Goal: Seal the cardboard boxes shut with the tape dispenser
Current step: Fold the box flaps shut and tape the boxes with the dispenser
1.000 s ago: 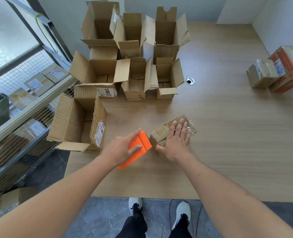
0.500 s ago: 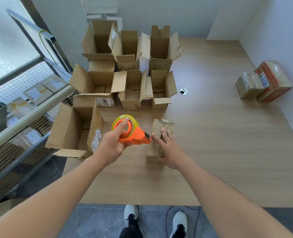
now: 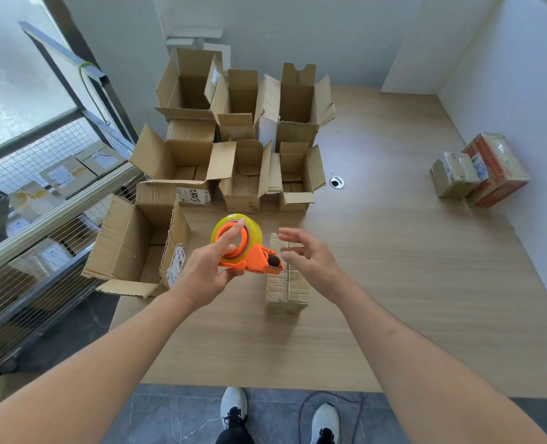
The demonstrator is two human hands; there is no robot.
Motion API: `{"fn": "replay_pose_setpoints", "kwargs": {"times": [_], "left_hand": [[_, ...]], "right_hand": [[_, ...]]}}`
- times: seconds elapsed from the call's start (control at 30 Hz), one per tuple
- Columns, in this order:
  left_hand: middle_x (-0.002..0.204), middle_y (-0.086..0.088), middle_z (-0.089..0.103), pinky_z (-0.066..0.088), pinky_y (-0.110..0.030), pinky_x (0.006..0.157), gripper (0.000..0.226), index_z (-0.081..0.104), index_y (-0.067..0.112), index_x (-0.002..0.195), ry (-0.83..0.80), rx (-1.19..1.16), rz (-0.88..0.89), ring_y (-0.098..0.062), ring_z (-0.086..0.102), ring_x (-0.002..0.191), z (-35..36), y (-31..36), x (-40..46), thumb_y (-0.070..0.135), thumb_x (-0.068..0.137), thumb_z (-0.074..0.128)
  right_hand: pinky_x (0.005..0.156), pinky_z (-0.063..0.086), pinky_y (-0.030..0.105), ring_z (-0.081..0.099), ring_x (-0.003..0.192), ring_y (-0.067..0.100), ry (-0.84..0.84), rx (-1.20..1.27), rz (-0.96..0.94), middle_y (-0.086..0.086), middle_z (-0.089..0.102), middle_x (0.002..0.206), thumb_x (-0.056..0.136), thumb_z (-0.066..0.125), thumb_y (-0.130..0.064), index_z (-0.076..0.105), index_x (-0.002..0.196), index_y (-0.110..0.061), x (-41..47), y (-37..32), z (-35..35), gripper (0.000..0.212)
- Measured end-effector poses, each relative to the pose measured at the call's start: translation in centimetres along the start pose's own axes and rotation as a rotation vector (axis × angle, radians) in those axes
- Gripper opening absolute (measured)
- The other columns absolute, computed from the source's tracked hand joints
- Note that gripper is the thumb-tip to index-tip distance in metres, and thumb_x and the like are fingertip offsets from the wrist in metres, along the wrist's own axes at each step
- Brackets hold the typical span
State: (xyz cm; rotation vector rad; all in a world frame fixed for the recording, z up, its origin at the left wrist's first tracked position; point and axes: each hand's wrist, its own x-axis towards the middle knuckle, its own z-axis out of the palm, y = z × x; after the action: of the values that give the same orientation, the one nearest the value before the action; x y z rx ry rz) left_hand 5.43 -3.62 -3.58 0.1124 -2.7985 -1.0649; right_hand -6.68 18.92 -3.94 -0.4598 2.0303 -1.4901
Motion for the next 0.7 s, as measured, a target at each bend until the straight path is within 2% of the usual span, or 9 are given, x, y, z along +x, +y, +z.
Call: {"fn": "replay_pose_setpoints", "kwargs": {"times": [0.1,0.2,0.3,0.37,0.43,0.5,0.6,0.7], "left_hand": [[0.129,-0.010,0.067,0.048,-0.034,0.097,0.100,0.020,0.038,0.159,-0.020,-0.012,0.002,-0.030,0.064,0.118,-0.1,0.3,0.2,0.020,0.083,0.083],[0.122,-0.007,0.070,0.050,-0.034,0.094,0.099,0.020,0.040,0.159,-0.051,-0.033,0.005,-0.027,0.065,0.111,-0.7,0.4,0.5,0.019,0.084,0.082],[0.125,0.000,0.068,0.053,-0.042,0.096,0.096,0.015,0.049,0.157,-0.154,-0.064,0.038,-0.025,0.066,0.107,-1.6,0.8,0.5,0.018,0.090,0.075],[0.125,0.001,0.064,0.052,-0.044,0.092,0.092,0.006,0.059,0.154,-0.275,0.024,0.061,-0.025,0.063,0.102,-2.4,1.3,0.6,0.021,0.096,0.067],[0.112,0.002,0.060,0.049,-0.040,0.083,0.082,-0.002,0.062,0.152,-0.393,0.140,0.138,-0.023,0.057,0.091,-3.0,2.1,0.6,0.032,0.102,0.057],[0.096,0.002,0.057,0.047,-0.039,0.075,0.074,-0.002,0.063,0.151,-0.463,0.178,0.194,-0.021,0.053,0.080,-3.3,2.9,0.5,0.042,0.103,0.051],[0.087,0.000,0.061,0.050,-0.041,0.072,0.069,0.001,0.067,0.149,-0.538,0.212,0.196,-0.021,0.057,0.072,-2.8,2.9,0.1,0.059,0.099,0.049],[0.080,0.001,0.060,0.051,-0.038,0.068,0.070,0.002,0.072,0.145,-0.563,0.265,0.183,-0.016,0.056,0.065,-2.5,1.4,-0.9,0.067,0.095,0.050]], "right_hand": [[0.082,0.062,0.038,0.072,0.094,0.015,0.091,-0.063,-0.046,-0.012,0.072,0.112,0.088,0.077,-0.035,0.073,0.113,-0.031,0.2,-1.1,0.7,0.025],[0.073,0.063,0.038,0.072,0.079,0.018,0.254,-0.045,-0.095,-0.002,0.075,0.092,0.087,0.081,-0.018,0.079,0.095,-0.016,0.1,-1.5,1.1,0.008],[0.071,0.063,0.033,0.072,0.074,0.021,0.297,0.045,-0.082,0.004,0.076,0.084,0.086,0.081,-0.009,0.081,0.090,-0.012,-0.4,-1.7,1.3,0.006],[0.070,0.063,0.035,0.069,0.068,0.019,0.324,0.082,-0.051,0.008,0.075,0.078,0.085,0.081,-0.007,0.081,0.085,-0.014,-0.8,-1.6,1.5,0.007],[0.068,0.063,0.035,0.067,0.064,0.013,0.365,0.081,0.006,0.007,0.074,0.074,0.085,0.080,-0.005,0.081,0.082,-0.013,-1.2,-0.8,1.6,0.008],[0.068,0.063,0.037,0.065,0.060,0.011,0.386,0.081,0.086,0.004,0.072,0.070,0.084,0.081,-0.005,0.080,0.081,-0.012,-1.9,0.3,1.8,0.008],[0.069,0.062,0.040,0.062,0.054,0.012,0.432,0.104,0.218,0.000,0.069,0.063,0.083,0.082,-0.006,0.080,0.078,-0.012,-3.9,2.5,1.7,0.008],[0.066,0.061,0.037,0.061,0.050,0.013,0.513,0.099,0.306,0.000,0.067,0.059,0.083,0.082,-0.007,0.078,0.075,-0.013,-6.0,4.9,0.6,0.011]]}}
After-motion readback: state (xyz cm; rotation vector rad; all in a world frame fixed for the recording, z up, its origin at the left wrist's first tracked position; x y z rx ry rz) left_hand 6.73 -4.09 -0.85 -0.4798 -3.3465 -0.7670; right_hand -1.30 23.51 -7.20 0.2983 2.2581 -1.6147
